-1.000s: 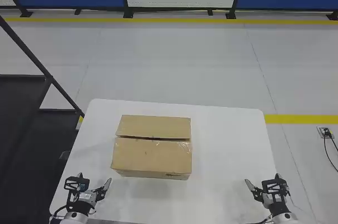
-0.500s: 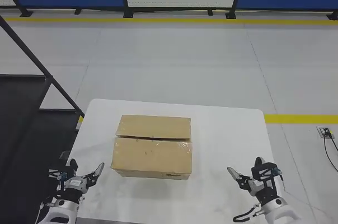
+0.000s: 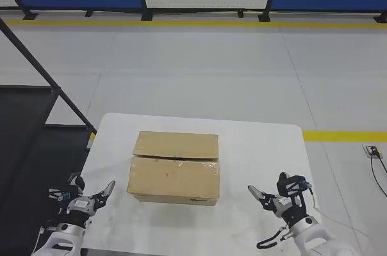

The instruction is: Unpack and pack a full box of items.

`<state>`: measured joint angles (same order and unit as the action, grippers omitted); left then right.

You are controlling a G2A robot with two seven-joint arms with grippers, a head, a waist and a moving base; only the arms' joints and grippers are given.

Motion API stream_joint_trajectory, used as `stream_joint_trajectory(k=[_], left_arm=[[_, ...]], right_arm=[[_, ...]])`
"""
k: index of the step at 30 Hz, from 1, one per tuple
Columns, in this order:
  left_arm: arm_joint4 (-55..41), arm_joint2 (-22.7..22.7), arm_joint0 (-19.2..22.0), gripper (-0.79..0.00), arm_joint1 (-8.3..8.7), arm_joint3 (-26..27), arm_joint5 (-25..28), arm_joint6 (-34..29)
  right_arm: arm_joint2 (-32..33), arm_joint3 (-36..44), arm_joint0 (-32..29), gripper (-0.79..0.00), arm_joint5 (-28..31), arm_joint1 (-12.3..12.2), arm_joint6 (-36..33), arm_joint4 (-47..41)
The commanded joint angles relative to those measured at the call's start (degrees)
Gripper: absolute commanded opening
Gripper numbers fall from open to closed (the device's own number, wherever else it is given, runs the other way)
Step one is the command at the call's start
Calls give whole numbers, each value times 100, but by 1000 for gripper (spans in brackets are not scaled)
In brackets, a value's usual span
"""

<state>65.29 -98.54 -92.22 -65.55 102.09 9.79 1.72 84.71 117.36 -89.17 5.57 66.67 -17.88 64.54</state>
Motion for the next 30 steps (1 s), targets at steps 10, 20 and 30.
stream_joint_trajectory(k=[10, 20, 30], left_arm=[[-704, 188, 1054, 0, -15, -473, 192, -725], [-814, 109, 1065, 0, -5, -522, 409, -604], [-911, 188, 1058, 0, -22, -574, 374, -587]], right_arm=[[-866, -1340, 1802, 0, 1140, 126, -807, -2131], [-1487, -2844, 3193, 0, 2066, 229, -1903, -3689], [-1625, -2967, 3417, 0, 2787, 224, -2264, -4611]])
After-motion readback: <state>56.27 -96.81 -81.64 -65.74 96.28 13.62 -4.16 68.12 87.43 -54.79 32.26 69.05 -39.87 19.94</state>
